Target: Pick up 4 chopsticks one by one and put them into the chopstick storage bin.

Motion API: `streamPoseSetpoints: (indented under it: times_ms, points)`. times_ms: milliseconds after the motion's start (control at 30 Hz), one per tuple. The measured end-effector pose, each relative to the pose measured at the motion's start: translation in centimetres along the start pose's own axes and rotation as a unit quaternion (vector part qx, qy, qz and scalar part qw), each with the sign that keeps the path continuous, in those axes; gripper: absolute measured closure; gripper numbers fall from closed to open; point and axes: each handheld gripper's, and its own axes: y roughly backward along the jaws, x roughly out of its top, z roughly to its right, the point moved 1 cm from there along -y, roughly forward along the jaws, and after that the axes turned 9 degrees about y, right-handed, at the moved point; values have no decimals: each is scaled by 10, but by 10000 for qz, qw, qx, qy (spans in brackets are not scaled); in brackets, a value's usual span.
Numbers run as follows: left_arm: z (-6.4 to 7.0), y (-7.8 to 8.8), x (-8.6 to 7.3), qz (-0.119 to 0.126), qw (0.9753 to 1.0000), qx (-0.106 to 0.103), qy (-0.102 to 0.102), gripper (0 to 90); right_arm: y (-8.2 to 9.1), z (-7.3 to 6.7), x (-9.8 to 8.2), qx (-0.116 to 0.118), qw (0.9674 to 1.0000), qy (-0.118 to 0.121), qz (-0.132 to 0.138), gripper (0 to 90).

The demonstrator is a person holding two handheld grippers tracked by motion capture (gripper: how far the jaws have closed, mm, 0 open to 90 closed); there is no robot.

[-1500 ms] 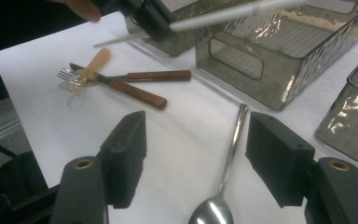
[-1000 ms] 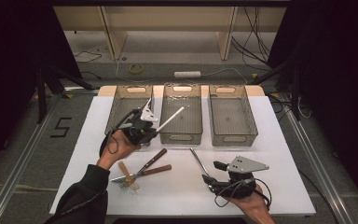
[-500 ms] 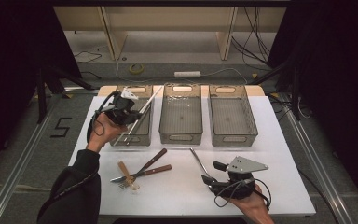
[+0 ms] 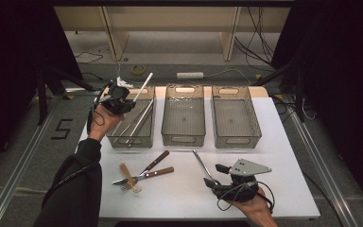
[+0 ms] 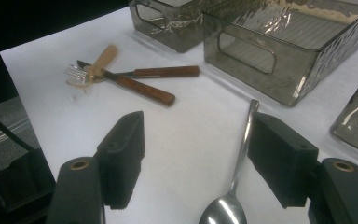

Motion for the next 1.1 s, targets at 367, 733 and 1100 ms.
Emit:
streamPoseSetpoints:
  times_ms: [367, 733, 1100]
  points:
    - [-17, -24, -8, 47, 9994, 115, 333, 842, -1, 0, 0, 46, 10000, 8, -3, 373]
    - [-19, -44, -27, -110, 9990, 148, 408, 839, -1, 0, 0, 48, 10000, -2, 5, 373]
    - [-13, -53, -35, -150, 9988, 151, 439, 821, -1, 0, 0, 45, 10000, 3, -2, 373]
